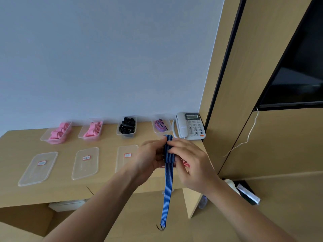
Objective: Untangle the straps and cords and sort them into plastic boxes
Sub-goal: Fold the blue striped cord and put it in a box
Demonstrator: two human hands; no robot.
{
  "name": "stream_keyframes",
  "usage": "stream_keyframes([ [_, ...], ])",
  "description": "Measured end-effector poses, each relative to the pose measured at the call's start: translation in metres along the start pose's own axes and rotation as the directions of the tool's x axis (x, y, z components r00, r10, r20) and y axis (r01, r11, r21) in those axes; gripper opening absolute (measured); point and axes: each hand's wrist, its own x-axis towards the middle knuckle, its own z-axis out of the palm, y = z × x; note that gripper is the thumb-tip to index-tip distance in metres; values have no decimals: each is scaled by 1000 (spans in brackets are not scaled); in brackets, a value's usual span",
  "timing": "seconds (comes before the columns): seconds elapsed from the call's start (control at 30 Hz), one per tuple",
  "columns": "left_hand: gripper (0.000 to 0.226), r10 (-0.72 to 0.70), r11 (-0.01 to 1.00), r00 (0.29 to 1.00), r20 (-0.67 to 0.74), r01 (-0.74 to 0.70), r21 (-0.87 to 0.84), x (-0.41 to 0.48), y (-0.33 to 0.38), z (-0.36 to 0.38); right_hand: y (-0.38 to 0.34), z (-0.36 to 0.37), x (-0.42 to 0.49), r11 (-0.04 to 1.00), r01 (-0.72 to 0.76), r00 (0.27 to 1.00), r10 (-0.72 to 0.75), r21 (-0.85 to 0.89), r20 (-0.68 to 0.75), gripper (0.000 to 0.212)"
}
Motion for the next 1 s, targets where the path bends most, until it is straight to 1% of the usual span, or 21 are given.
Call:
stream_keyframes([
  [0.1, 35, 45, 998, 999, 19, -46, 37, -2, -2, 1, -2, -1, 1, 996, -56, 994, 62, 71, -92, 17],
  [0.17, 35, 64, 996, 998, 17, -65, 62, -3, -5, 1, -4, -1, 4, 986, -155, 977, 163, 68, -135, 22],
  [0.2, 35, 68, 995, 998, 17, -69, 70, -4, -6, 1, -5, -1, 6, 969, -238, 963, 245, 69, -114, 30],
  [0.23, 34, 70, 994, 997, 17, -71, 85, -5, -6, 1, -5, -2, 8, 935, -344, 935, 349, 87, -55, 39],
  [0.27, 32, 74, 991, 997, 19, -76, 110, -5, -7, 1, -5, -3, 10, 883, -456, 890, 454, 114, 43, 45],
  [0.3, 31, 80, 987, 996, 28, -83, 139, -5, -8, 1, -4, -4, 11, 824, -548, 835, 528, 145, 153, 47],
  [0.33, 30, 85, 983, 996, 40, -90, 162, -6, -8, 0, -3, -5, 13, 768, -613, 785, 568, 184, 246, 45],
  [0.37, 30, 88, 980, 995, 52, -96, 175, -6, -9, 0, -1, -6, 13, 719, -656, 750, 590, 227, 299, 45],
  [0.43, 31, 93, 980, 993, 74, -104, 170, -7, -9, -1, 1, -8, 15, 630, -706, 708, 629, 324, 321, 42],
  [0.5, 41, 78, 986, 992, 96, -91, 142, -9, -7, -1, 0, -9, 17, 537, -730, 676, 658, 423, 333, 39],
  [0.53, 45, 59, 989, 993, 102, -72, 131, -10, -5, -2, 0, -9, 18, 510, -733, 669, 662, 451, 338, 38],
  [0.63, 47, -4, 990, 995, 97, -9, 139, -11, -4, -4, -3, -9, 24, 520, -706, 695, 639, 481, 329, 36],
  [0.7, 52, -55, 984, 996, 73, 42, 174, -10, -5, -7, -3, -10, 28, 501, -687, 705, 634, 527, 317, 34],
  [0.77, 55, -106, 979, 993, 56, 94, 182, -11, -8, -7, 0, -13, 31, 517, -686, 704, 649, 512, 289, 31],
  [0.83, 55, -143, 980, 988, 59, 134, 147, -12, -11, -8, 2, -15, 33, 540, -687, 705, 656, 486, 268, 32],
  [0.9, 56, -167, 979, 984, 65, 158, 130, -14, -14, -8, 3, -13, 34, 601, -664, 733, 641, 445, 228, 35],
  [1.0, 61, -189, 975, 980, 69, 179, 130, -14, -15, -7, 0, -9, 37, 751, -565, 818, 562, 341, 119, 38],
])
